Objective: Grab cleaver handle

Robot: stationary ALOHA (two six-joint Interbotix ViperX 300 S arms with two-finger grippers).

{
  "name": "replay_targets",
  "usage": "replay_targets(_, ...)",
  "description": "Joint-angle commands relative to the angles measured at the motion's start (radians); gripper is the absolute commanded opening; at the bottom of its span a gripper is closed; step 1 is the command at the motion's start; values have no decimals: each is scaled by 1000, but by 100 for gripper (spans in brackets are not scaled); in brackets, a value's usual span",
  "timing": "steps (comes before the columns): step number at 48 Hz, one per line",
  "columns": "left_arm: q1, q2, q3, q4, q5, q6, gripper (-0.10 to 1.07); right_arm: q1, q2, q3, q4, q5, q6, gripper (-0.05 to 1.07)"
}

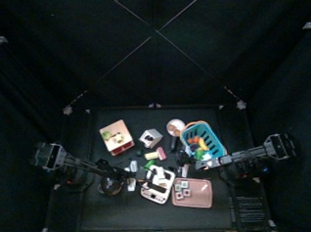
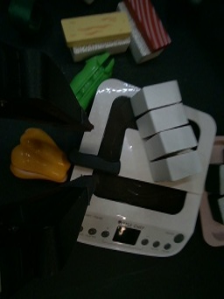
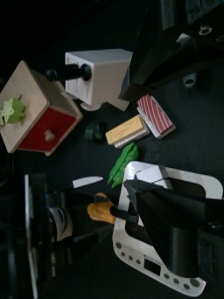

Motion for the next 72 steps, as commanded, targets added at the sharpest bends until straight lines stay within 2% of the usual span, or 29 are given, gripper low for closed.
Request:
replay_targets(1,2,32,-40,-2,6,0,83,-11,-14,-15,0,-2,0,101)
replay_targets(32,-5,87,-55,-2,15,2,80,-31,-11,-8,15,-2,0,101)
replay_targets(40,-5,94,-55,0,15,2,74,-32,-11,-6,15,-2,0,101)
replay_targets(55,-5,81,-54,0,15,3,57,-41,-11,2,17,-2,2,101)
replay_targets(72,-52,64,-49,-3,15,3,56,-44,-9,3,28,-2,0,101)
